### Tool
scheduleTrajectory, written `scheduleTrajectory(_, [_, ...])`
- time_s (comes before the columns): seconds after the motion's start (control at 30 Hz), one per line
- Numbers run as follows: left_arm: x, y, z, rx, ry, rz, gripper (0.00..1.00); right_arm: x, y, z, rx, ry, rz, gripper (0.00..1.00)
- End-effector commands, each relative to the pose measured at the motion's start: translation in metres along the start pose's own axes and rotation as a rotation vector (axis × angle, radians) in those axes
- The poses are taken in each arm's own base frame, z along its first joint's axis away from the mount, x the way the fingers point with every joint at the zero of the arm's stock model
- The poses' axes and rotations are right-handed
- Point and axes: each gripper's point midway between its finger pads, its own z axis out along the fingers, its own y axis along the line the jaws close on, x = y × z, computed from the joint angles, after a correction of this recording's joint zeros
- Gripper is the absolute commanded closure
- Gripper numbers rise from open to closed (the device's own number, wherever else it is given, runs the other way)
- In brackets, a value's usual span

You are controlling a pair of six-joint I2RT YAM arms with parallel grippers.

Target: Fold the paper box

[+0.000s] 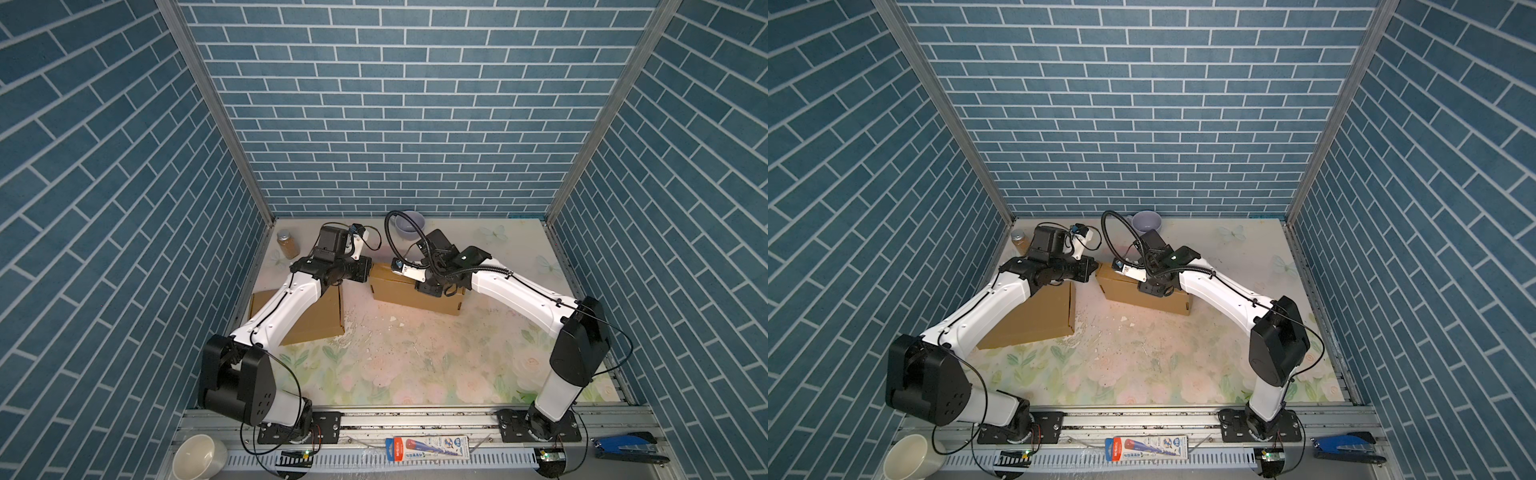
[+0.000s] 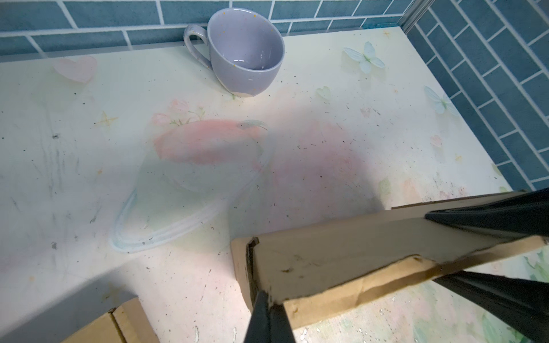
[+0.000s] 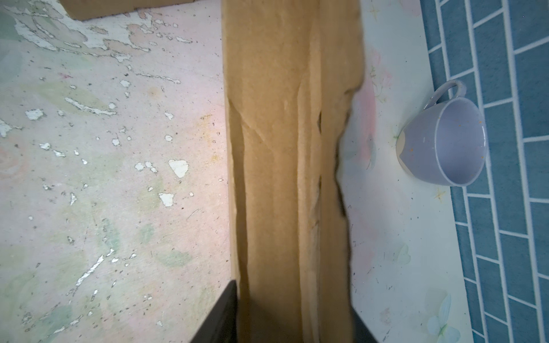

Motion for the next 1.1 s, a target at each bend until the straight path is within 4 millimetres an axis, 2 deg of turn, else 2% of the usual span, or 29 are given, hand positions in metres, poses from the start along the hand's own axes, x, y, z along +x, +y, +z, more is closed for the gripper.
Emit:
scheduleTrajectory(0.0, [0.026, 0.005, 0.012, -0.035, 0.089, 0.028, 1.00, -0.016, -0.003, -0.013, -0.018, -0.038, -0.006, 0.51])
scheduleTrajectory(0.13, [0.016, 0.007, 0.006, -0.058, 0.053, 0.046, 1.00, -0.016, -0.003, -0.009, -0.021, -0.032, -0.015, 0.50])
scheduleTrajectory(0.27, [0.013, 0.000, 0.012, -0.034, 0.042, 0.042, 1.00, -0.008, 0.001, 0.005, -0.031, -0.002, -0.022, 0.50])
scheduleTrajectory(0.37, [0.019, -0.008, 0.025, -0.019, 0.052, 0.051, 1.00, -0.001, 0.003, 0.012, -0.026, 0.017, -0.020, 0.46])
scheduleTrajectory(0.5, [0.030, -0.003, 0.037, -0.032, 0.061, 0.028, 1.00, 0.003, 0.005, 0.015, -0.036, 0.022, -0.001, 0.42])
scheduleTrajectory(0.73, [0.029, -0.005, 0.039, -0.023, 0.056, 0.016, 1.00, 0.008, 0.000, 0.015, -0.021, 0.031, 0.007, 0.43])
scheduleTrajectory(0.93, [0.044, -0.006, 0.045, -0.017, 0.082, 0.002, 1.00, 0.005, -0.005, 0.012, 0.000, 0.023, 0.019, 0.41])
scheduleTrajectory(1.07, [0.048, -0.004, 0.044, -0.025, 0.091, 0.000, 1.00, 0.006, -0.002, 0.015, -0.003, 0.027, 0.017, 0.48])
